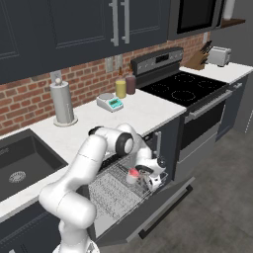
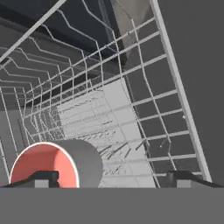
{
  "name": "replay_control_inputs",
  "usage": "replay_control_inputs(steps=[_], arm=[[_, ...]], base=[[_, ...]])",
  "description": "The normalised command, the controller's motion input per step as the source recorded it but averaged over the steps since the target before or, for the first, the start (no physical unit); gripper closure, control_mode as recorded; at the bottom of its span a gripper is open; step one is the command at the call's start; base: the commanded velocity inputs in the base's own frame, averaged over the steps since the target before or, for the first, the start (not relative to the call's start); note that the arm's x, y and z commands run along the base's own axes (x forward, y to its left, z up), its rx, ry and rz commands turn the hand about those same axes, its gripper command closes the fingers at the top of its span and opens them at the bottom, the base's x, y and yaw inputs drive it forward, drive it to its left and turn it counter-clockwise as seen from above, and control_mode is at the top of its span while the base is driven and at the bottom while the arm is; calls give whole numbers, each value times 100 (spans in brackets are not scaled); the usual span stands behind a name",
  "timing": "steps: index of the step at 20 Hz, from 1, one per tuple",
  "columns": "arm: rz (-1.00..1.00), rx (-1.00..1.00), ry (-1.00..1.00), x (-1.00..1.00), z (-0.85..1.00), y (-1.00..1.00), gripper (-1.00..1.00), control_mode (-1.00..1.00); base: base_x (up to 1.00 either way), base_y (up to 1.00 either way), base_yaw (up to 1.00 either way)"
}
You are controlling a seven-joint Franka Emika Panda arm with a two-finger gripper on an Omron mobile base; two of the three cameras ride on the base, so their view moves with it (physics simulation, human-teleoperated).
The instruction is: Pick up the cup and bowl from the counter, place them in the dishwasher, and close the dishwasher door.
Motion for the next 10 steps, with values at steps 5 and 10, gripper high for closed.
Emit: replay_control_inputs(steps=[5, 10], arm=[[0, 14, -14, -64, 100, -27, -100, -100], [0, 13, -15, -68, 100, -4, -100, -100]], base=[[0, 0, 0], [0, 0, 0]])
